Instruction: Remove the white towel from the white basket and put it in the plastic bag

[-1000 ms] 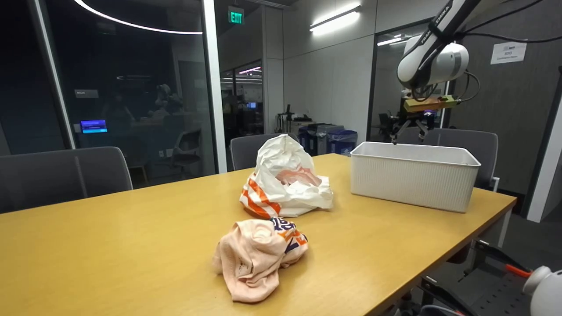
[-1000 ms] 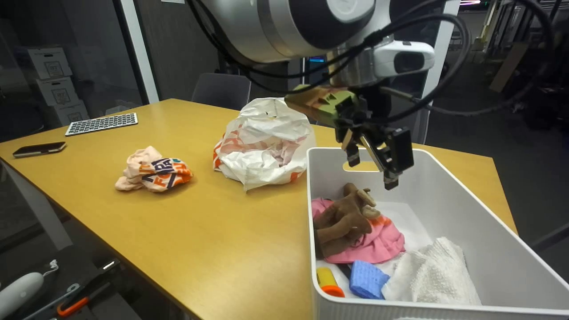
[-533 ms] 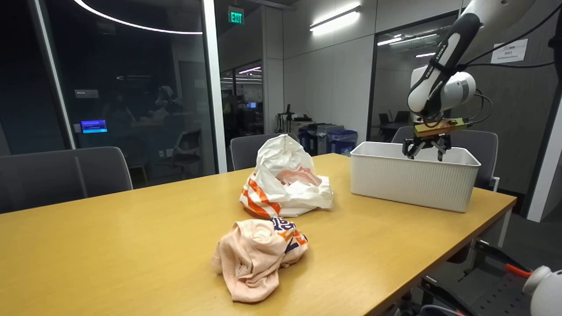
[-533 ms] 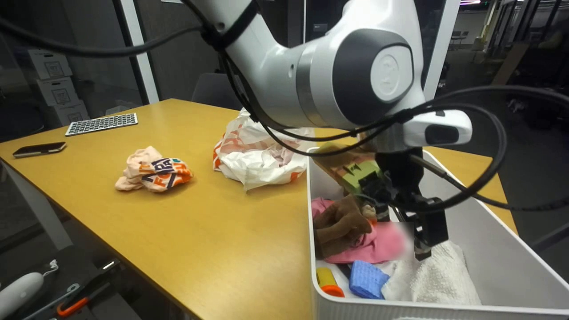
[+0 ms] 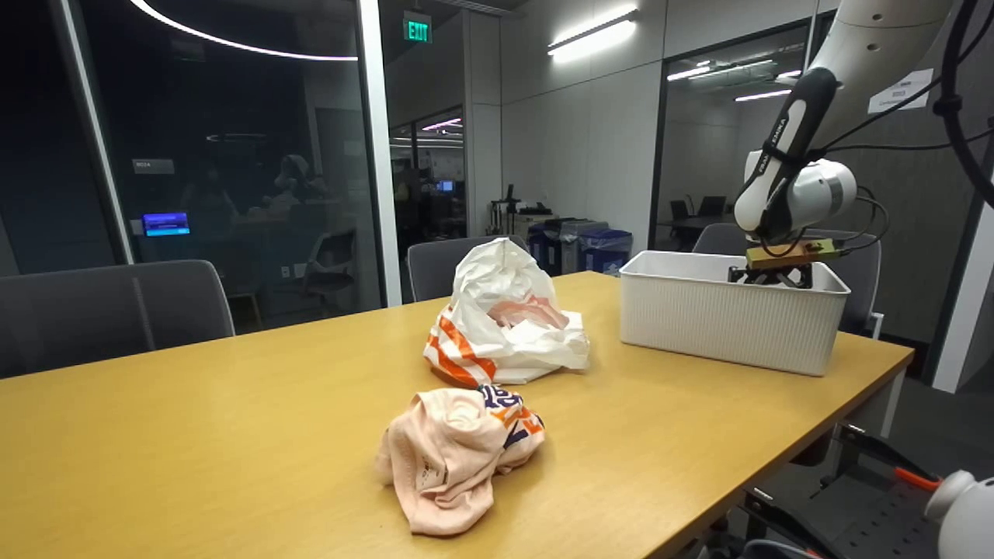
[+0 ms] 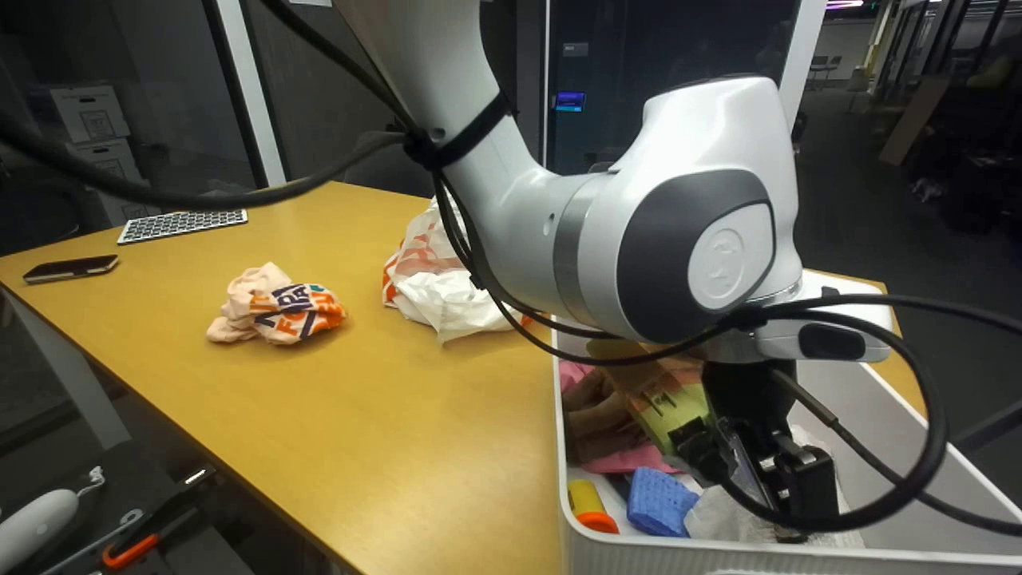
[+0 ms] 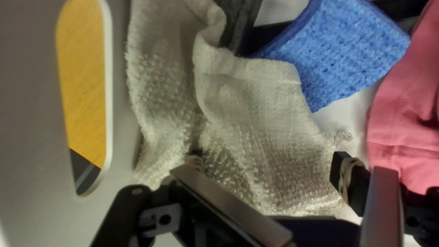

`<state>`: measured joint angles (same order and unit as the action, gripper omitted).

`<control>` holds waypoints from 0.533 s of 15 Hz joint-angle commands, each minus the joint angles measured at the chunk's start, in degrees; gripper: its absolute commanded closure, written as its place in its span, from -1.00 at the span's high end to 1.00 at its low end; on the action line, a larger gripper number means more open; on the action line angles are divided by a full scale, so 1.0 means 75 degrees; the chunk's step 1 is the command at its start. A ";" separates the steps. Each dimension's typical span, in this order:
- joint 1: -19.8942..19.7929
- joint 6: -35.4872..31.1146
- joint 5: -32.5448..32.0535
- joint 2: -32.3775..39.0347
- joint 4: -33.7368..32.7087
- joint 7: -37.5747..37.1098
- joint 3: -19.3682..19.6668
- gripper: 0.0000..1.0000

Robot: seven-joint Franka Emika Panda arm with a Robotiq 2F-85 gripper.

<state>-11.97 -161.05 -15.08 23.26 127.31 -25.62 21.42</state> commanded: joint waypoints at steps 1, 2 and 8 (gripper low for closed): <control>0.0087 -0.0723 0.0700 -0.0033 0.0135 0.0364 -0.0002 0.24; 0.0139 -0.0866 0.0831 -0.0068 0.0191 0.0406 0.0016 0.07; 0.0412 -0.1195 0.1313 -0.0124 0.0432 0.0518 0.0164 -0.99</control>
<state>-10.38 -167.94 -7.53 23.66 128.61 -23.38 21.41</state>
